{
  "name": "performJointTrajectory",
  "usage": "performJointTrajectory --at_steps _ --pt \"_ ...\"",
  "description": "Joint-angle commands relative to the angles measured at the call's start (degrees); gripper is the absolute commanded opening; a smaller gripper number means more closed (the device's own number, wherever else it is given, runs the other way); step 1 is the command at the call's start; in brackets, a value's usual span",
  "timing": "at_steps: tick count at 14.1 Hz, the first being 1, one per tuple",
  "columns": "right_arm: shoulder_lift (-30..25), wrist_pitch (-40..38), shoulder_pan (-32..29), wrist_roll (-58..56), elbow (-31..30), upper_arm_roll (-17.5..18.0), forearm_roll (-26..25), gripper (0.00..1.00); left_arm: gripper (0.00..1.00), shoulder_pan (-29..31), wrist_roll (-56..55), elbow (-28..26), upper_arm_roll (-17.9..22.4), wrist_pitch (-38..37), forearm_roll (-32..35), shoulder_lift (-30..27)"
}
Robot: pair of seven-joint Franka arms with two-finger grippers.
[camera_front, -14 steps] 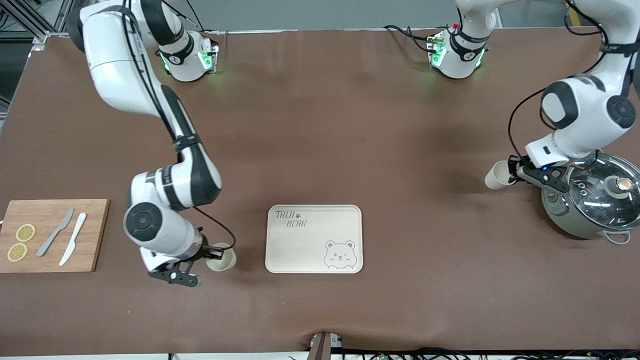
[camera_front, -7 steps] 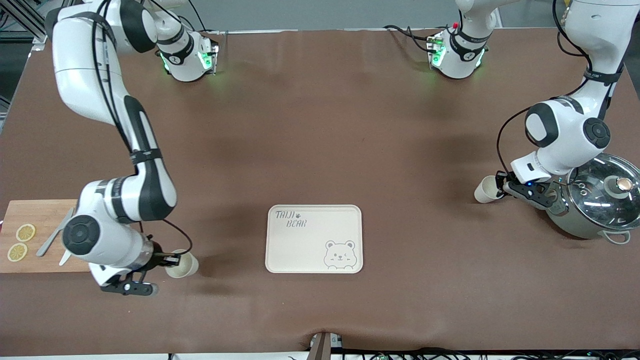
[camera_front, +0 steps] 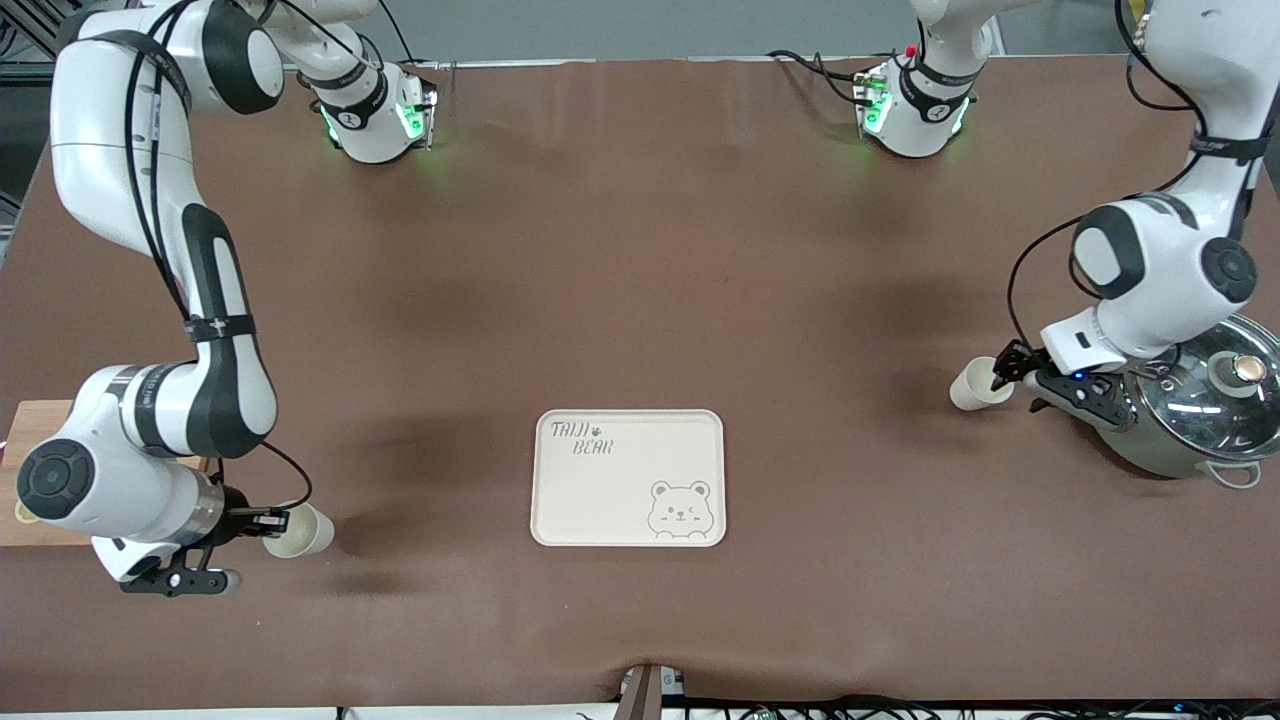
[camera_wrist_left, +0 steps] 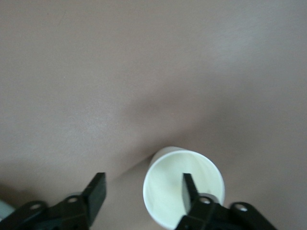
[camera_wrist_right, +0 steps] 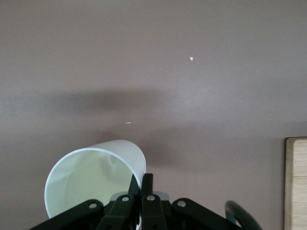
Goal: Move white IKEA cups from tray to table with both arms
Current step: 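Set the cup down beside the steel pot and open the left gripper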
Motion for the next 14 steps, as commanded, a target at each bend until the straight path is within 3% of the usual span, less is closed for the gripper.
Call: performJointTrajectory --at_steps 1,4,6,9,11,14 --pt "-0.15 0.36 -2.17 -2.71 -1.48 1.26 1.3 0.0 1.0 0.44 -0.65 7.14 0.22 -12.45 -0.54 -2.72" --pt "0.11 3.51 -2.44 -2.71 -4.03 1.17 1.21 0.0 1.0 -0.17 -5.46 12.96 0.13 -14.86 -0.45 -1.15" --pt "0.29 4.4 -2.44 -2.71 -4.48 1.17 1.21 0.0 1.0 -2.27 -15.1 17.43 -0.4 -14.77 0.33 1.48" --pt "0.73 4.58 -2.44 -2.63 -4.56 1.17 1.3 0.0 1.0 -11.14 -37.84 21.58 -0.57 -14.77 10.24 4.3" --pt "0.73 4.75 -2.53 -2.63 -4.92 1.17 1.39 0.23 1.0 -16.16 -47.2 21.67 -1.1 -15.2 11.59 3.44" --pt "0.73 4.76 -2.44 -2.63 -4.92 1.17 1.65 0.53 1.0 -17.05 -48.37 23.77 -2.24 -24.58 11.59 -4.28"
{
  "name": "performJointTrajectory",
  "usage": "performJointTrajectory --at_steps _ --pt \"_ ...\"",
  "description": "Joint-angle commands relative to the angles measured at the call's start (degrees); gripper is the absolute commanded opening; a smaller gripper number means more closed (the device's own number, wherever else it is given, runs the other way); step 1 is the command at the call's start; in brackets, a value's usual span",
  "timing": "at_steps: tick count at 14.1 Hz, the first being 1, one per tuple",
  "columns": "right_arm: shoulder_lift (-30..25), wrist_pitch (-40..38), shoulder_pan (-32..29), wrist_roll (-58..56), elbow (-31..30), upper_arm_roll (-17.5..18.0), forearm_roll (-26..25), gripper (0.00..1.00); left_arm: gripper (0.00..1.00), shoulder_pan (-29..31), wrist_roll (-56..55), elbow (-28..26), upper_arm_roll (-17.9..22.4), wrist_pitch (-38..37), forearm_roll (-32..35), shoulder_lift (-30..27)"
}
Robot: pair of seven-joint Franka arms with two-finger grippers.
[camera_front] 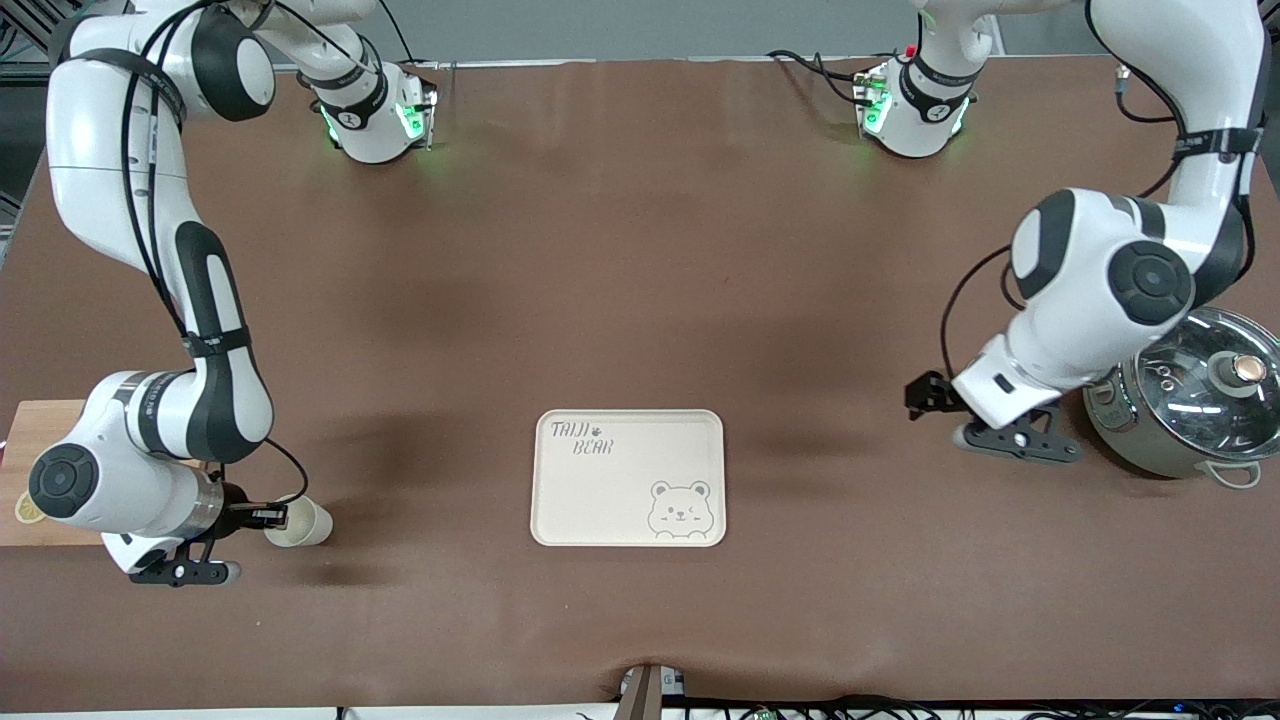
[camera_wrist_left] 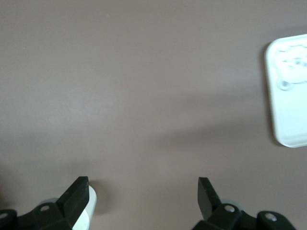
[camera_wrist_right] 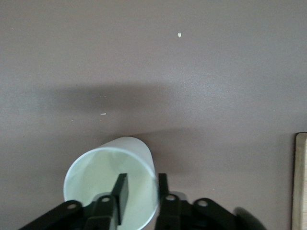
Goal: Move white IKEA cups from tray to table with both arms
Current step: 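Set the cup down beside the steel pot and open the left gripper, then lower the cup beside the cutting board and open the right gripper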
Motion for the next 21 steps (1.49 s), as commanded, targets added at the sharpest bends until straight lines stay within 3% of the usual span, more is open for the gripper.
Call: performJointTrajectory --at_steps 1,4,6,8,15,21 --pt "-0.33 0.48 -0.81 -0.76 -0.45 0.85 0.9 0.64 1.0 0.5 -0.52 4.28 0.08 -11.89 1.07 -8.56" --pt "-1.04 0.04 -0.72 -0.76 -0.28 0.85 0.9 1.0 1.0 0.85 3.15 16.13 1.31 -30.51 1.07 -10.43" --pt "-2.26 -0.22 -0.72 -0.93 -0.28 0.85 0.81 1.0 1.0 -1.07 10.43 18.36 6.12 -36.88 1.07 -12.35" --pt "-3.93 -0.22 -0.72 -1.02 -0.02 0.68 0.11 1.0 1.0 -4.94 13.88 18.02 13.24 -38.3 0.29 -14.9" --pt "-14.56 -7.77 -2.3 3.53 -0.01 0.59 0.81 1.0 1.0 -4.42 14.25 18.37 13.97 -38.92 -1.21 -15.53" --pt "-25.28 -21.11 -0.81 9.52 0.07 0.94 0.72 1.0 1.0 -4.25 13.81 18.37 14.59 -39.01 -2.53 -15.7"
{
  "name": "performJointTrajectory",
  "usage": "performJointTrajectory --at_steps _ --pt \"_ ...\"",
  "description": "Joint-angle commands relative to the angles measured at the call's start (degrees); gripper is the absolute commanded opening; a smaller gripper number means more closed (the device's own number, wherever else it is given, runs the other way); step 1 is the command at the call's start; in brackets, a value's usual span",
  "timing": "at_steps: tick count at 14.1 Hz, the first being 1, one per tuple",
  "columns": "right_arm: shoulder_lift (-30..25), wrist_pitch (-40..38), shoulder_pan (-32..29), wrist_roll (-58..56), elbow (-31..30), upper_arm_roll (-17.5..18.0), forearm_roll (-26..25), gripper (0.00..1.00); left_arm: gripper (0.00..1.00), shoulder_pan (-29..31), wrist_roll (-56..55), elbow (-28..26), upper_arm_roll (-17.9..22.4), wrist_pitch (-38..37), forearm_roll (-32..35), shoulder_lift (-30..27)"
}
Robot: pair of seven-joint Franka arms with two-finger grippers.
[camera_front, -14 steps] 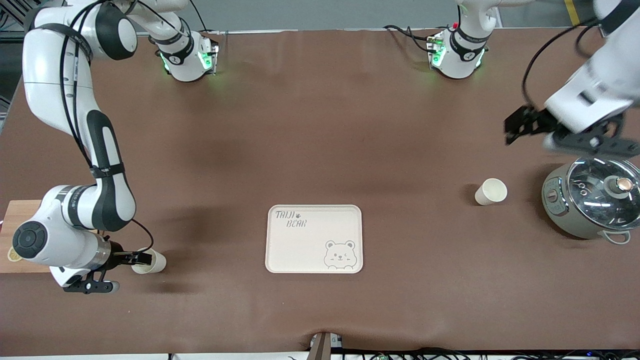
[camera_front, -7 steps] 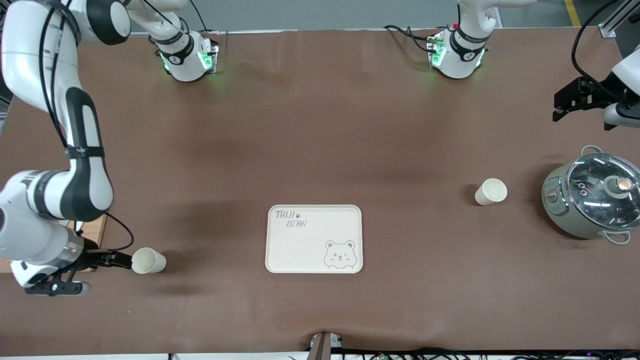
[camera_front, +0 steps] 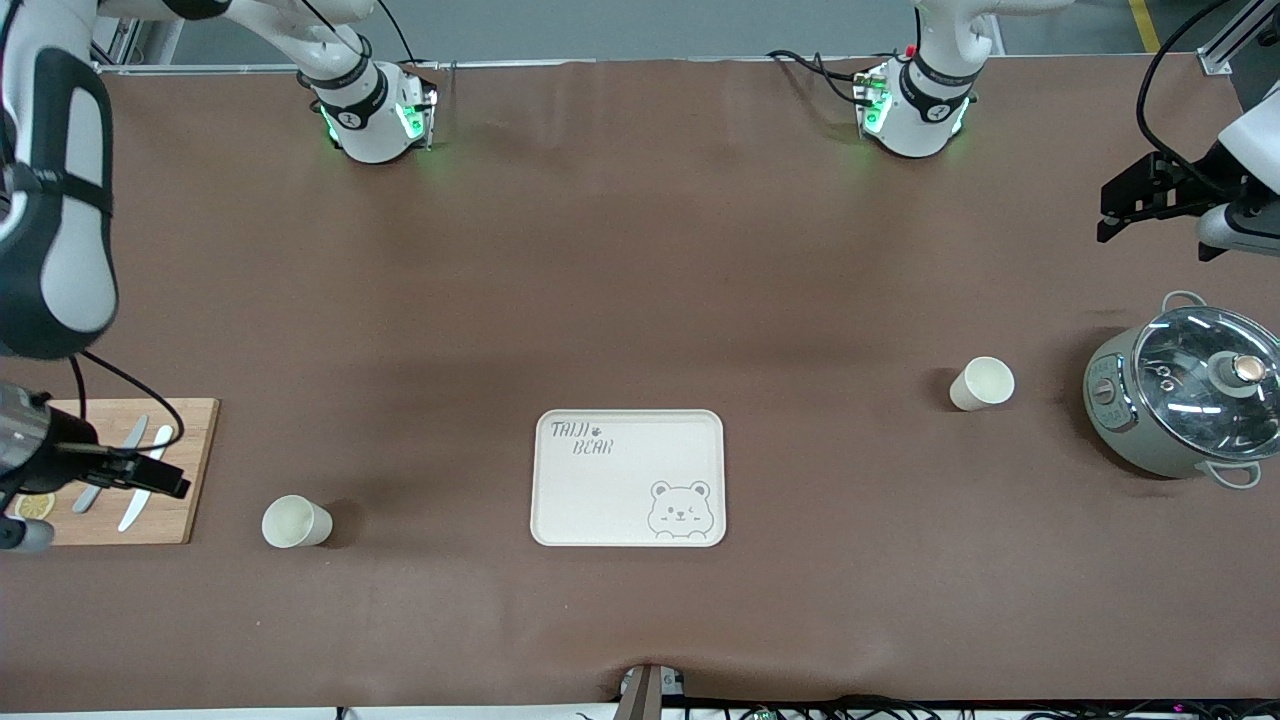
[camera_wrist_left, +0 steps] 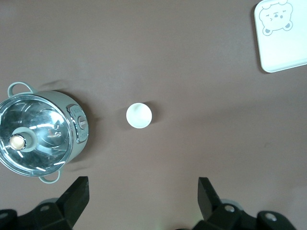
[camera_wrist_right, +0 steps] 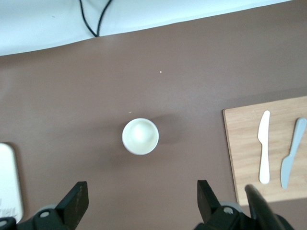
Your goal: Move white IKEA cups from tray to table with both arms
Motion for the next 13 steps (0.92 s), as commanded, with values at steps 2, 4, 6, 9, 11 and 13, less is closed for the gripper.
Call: performJointTrajectory --at_steps 2,4,6,9,11,13 --pt "-6.83 -6.46 0.09 3.83 -2.15 0.42 0.31 1.0 1.0 0.3 0.32 0.8 1.03 -1.01 -1.19 -1.01" --pt "-9.73 -8.92 0.26 3.83 -2.42 0.42 0.31 1.0 1.0 1.36 0.4 0.71 0.86 -1.1 -1.63 -1.45" --pt "-12.28 -10.68 0.0 3.74 -3.29 0.33 0.22 1.0 1.0 1.36 0.49 0.62 0.94 -1.1 -1.8 -1.45" --pt "-18.24 -10.26 -0.26 3.57 -9.16 0.25 0.13 1.0 1.0 1.45 0.67 0.62 1.12 -1.1 -1.89 -1.36" --pt "-22.2 -9.21 -0.26 3.66 -14.43 0.25 0.05 1.0 1.0 1.36 0.67 0.62 1.12 -1.1 -1.81 -1.45" --pt "-25.81 -7.27 -0.18 3.57 -19.53 0.25 0.05 1.0 1.0 1.36 0.67 0.62 1.03 -1.1 -1.81 -1.45"
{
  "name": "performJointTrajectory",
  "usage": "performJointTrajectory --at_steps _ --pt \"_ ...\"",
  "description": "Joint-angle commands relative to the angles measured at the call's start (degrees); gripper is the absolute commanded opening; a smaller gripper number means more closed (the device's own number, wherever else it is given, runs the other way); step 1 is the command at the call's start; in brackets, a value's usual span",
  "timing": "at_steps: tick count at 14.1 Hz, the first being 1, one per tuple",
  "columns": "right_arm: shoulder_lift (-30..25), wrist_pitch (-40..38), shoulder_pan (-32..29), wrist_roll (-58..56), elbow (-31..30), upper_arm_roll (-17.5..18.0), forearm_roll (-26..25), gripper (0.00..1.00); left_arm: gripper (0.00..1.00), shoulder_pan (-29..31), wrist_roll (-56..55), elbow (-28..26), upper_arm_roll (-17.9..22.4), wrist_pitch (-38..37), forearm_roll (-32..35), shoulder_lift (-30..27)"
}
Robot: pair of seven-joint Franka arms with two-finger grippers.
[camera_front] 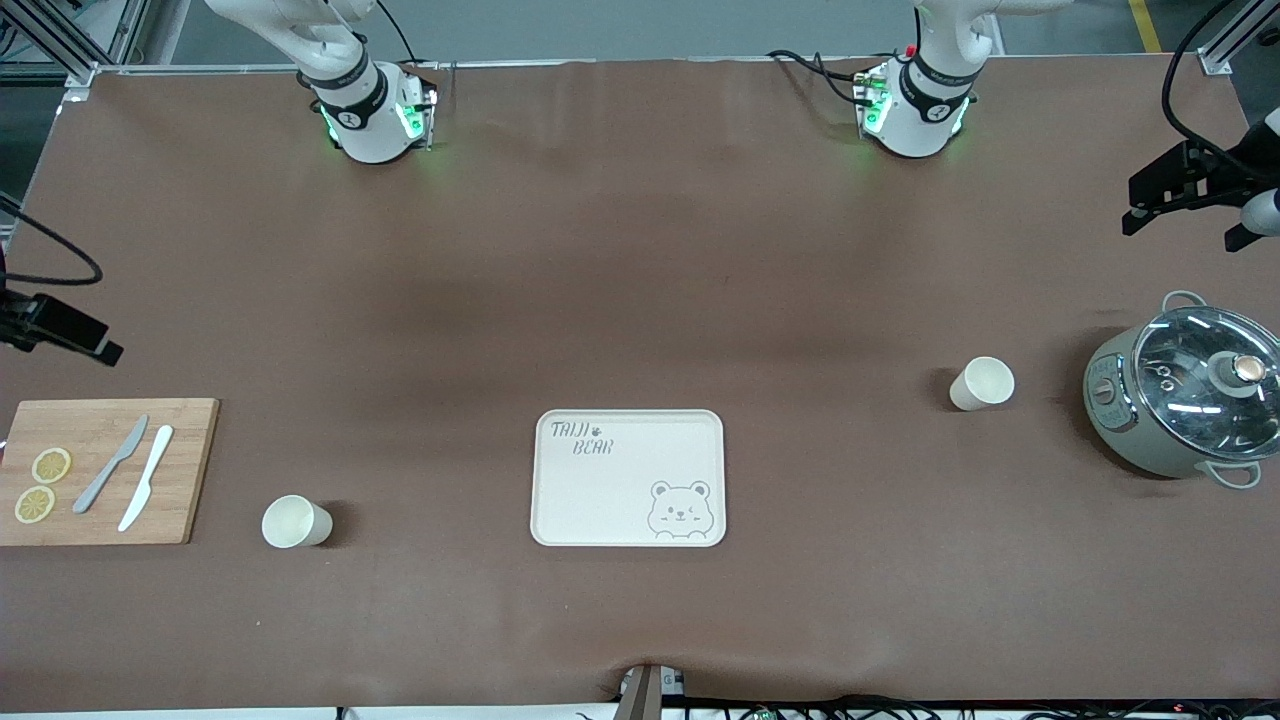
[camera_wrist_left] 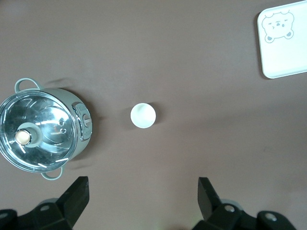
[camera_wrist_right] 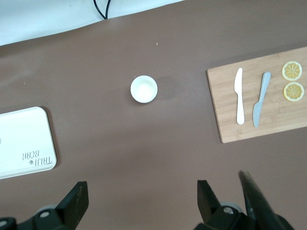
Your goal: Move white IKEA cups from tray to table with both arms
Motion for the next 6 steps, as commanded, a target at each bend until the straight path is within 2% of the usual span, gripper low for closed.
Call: performJointTrajectory --at_steps 1,6 --pt "-6.95 2.85 -0.18 0.38 -9.9 0.28 -0.12 1.0 1.0 0.08 0.63 0.33 0.27 -1.0 -1.22 -0.52" --pt "-9.5 4.08 0.0 0.29 -14.04 0.28 -0.3 1.0 1.0 0.08 0.54 0.33 0.09 -1.0 -1.22 -0.52"
